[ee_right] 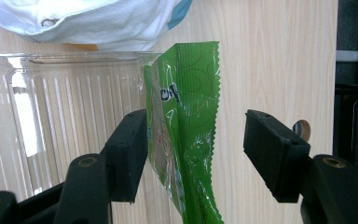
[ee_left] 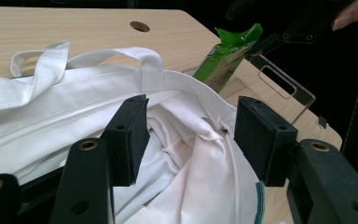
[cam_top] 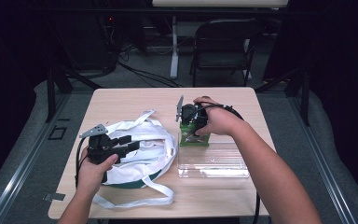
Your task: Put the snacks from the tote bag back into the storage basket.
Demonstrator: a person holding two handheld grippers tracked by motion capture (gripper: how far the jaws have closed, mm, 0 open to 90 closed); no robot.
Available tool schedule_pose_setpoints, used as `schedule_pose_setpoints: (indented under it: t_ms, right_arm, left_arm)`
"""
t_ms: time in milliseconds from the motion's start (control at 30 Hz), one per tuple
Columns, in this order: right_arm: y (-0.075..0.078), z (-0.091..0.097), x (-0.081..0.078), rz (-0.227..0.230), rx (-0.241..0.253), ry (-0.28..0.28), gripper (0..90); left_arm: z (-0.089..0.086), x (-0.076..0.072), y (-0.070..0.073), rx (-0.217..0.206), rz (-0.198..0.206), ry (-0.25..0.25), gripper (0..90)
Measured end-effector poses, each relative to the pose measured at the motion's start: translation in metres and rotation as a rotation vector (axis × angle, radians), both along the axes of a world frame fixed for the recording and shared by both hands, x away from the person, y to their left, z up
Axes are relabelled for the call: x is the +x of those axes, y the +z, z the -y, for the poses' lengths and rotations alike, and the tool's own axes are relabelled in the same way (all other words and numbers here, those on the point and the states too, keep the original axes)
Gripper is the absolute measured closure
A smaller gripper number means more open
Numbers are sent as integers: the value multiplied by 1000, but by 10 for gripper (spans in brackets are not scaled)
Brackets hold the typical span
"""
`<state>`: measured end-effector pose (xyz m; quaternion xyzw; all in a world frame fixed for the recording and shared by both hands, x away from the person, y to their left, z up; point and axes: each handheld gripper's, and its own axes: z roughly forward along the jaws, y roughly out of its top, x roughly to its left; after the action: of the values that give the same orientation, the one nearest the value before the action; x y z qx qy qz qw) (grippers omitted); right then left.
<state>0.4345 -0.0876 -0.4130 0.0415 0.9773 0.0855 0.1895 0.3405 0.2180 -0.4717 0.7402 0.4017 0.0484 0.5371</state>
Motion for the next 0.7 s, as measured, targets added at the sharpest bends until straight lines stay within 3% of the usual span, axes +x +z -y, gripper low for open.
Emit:
schedule_pose_setpoints:
  t_ms: [700]
  right_arm:
    - [14,12,-4,20,37,-34,402]
  left_arm:
    - [8,6,0,-8,-1,-22,443]
